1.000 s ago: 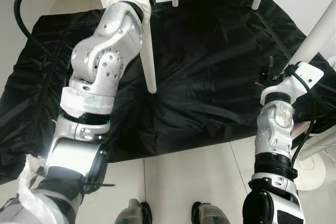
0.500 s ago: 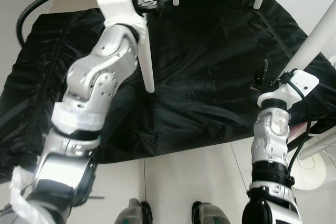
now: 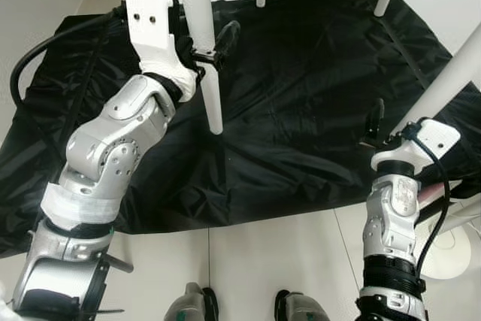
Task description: Building children table
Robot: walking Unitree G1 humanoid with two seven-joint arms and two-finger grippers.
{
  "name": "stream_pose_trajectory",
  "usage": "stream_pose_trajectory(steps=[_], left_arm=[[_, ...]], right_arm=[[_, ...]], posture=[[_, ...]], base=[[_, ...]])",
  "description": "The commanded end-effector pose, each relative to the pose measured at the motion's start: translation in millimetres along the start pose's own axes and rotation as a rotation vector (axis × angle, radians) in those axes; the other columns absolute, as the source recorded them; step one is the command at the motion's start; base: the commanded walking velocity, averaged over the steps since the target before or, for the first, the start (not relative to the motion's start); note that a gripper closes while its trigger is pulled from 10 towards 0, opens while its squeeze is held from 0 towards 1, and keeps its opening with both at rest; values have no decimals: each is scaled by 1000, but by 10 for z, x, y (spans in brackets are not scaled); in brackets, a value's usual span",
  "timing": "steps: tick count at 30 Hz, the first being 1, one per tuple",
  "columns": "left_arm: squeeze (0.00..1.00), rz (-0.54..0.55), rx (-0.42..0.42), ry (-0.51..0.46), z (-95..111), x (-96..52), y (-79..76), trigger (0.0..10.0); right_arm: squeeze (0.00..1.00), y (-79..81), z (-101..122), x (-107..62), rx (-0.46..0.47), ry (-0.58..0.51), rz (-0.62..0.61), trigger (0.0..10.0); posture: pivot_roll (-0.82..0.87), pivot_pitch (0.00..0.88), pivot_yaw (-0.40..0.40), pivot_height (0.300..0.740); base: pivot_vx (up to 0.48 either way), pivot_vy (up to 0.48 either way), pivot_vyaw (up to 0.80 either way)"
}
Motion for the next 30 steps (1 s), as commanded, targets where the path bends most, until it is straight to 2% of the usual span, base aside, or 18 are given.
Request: stream_pose_trajectory(steps=[1,2,5,7,10,14,17,26,29,30], left_arm=[[0,-133,7,41,-79,-75,-174,10000],[0,-133,7,41,-79,-75,-174,10000],[0,-138,10,88,-213,-206,-153,10000],[0,-133,14,94,-231,-225,-144,10000],[0,-93,32,118,-300,-281,-63,10000],[0,-98,27,118,-307,-305,-31,10000],[0,-101,35,130,-358,-384,-28,10000],[0,-88,58,171,-544,-564,-10,10000],[0,-84,63,178,-569,-583,-3,10000],[0,-79,73,192,-642,-648,5,10000]], right_arm=[[0,88,52,-34,9,-18,33,10000],[0,88,52,-34,9,-18,33,10000],[0,54,78,-111,-16,-22,18,10000],[0,50,81,-126,-19,-22,17,10000],[0,69,50,-176,9,-1,25,10000],[0,65,43,-186,49,14,18,10000],[0,58,45,-209,71,27,17,10000],[0,32,-22,-372,40,66,34,10000],[0,30,-29,-389,40,70,34,10000],[0,15,-43,-438,29,79,33,10000]], posture=[[-65,106,81,740],[-65,106,81,740],[-66,109,88,740],[-66,109,88,740],[-68,110,91,740],[-66,113,94,740],[-63,118,90,740],[-62,120,88,740],[-62,120,88,740],[-60,124,89,740]], base=[[0,0,0],[0,0,0],[0,0,0],[0,0,0],[0,0,0],[0,0,0],[0,0,0],[0,0,0],[0,0,0],[0,0,0]])
Point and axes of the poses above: a point about 5 cm out from each wrist's last joint towards the gripper, its own x axis pointing out of the wrist towards the gripper, its own z axis along the axis of the wrist's last joint, y = z × x, the point moved 5 cm from there along x, pointing out of the wrist towards the gripper, and after that the axes turned 14 degrees about -x, right-handed, at the moved point
